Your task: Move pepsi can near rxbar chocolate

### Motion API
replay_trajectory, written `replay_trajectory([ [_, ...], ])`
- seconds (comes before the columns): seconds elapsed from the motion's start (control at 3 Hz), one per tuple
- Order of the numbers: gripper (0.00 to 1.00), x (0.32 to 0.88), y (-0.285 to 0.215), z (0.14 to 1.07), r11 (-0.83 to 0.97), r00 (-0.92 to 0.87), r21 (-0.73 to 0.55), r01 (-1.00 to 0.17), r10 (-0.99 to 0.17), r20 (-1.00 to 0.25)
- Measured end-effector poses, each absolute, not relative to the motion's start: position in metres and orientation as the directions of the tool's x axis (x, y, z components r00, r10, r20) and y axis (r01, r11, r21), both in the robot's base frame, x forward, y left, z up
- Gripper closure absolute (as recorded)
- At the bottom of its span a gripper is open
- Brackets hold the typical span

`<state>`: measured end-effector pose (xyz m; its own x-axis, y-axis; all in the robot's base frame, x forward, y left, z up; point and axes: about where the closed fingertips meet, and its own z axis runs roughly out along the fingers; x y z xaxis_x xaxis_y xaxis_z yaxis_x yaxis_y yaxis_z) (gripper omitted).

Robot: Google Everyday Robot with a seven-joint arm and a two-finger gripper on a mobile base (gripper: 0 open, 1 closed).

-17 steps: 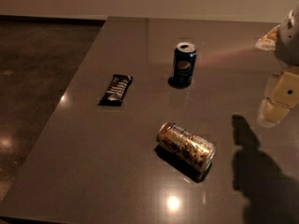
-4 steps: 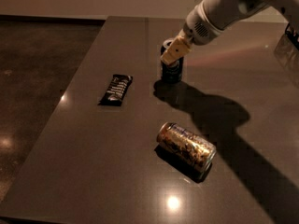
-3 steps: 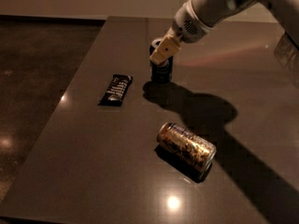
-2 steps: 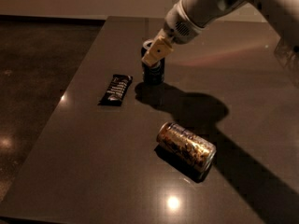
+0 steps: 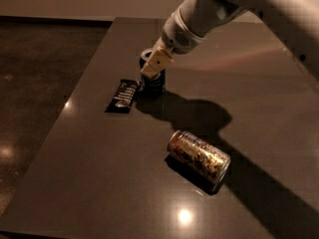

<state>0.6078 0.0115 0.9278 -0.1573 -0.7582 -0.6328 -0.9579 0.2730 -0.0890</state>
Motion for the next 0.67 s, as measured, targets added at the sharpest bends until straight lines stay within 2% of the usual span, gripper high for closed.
replay_trajectory([
  [0.67,0.35,0.6079,0.0145,0.9171,0.264,-0.153,-0.089,-0.961,-0.767,-0.624],
])
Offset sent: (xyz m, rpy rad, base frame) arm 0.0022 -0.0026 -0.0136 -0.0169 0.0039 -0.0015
